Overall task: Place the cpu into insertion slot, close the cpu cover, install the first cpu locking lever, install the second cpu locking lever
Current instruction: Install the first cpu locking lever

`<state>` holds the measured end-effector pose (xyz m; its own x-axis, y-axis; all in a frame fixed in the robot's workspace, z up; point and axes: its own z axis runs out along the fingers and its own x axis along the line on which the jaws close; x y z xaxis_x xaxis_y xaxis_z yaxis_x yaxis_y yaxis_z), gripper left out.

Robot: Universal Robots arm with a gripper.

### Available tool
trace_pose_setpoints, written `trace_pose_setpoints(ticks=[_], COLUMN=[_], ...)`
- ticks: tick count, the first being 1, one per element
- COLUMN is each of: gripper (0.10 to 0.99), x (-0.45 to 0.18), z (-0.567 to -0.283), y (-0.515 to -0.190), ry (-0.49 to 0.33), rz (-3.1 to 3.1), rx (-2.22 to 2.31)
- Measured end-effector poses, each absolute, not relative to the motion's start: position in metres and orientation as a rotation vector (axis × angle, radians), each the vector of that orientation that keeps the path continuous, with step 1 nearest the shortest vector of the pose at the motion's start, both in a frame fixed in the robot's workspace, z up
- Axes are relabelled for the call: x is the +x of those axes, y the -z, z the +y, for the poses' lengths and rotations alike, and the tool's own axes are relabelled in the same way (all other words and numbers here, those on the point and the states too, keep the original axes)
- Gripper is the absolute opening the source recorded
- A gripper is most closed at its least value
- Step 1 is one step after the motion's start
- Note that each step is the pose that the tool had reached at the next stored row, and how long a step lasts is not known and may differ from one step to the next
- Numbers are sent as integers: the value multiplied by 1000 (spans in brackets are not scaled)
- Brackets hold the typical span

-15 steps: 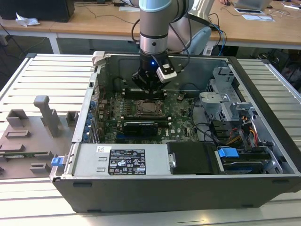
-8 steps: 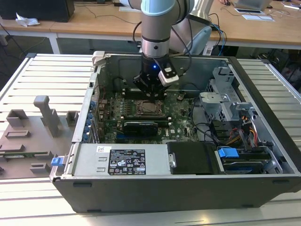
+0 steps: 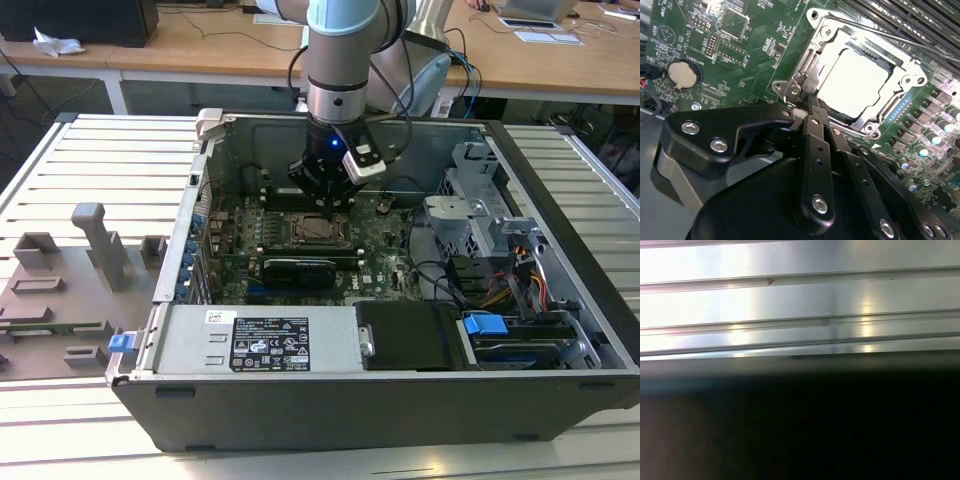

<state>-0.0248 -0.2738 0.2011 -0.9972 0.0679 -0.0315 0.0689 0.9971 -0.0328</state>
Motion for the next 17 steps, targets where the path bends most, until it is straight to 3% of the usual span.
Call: trace_pose_setpoints(ticks=[17], gripper=[106], x=[-24], z=[-273], y=[-203], ry=[57], rz=[3111], rx=[106])
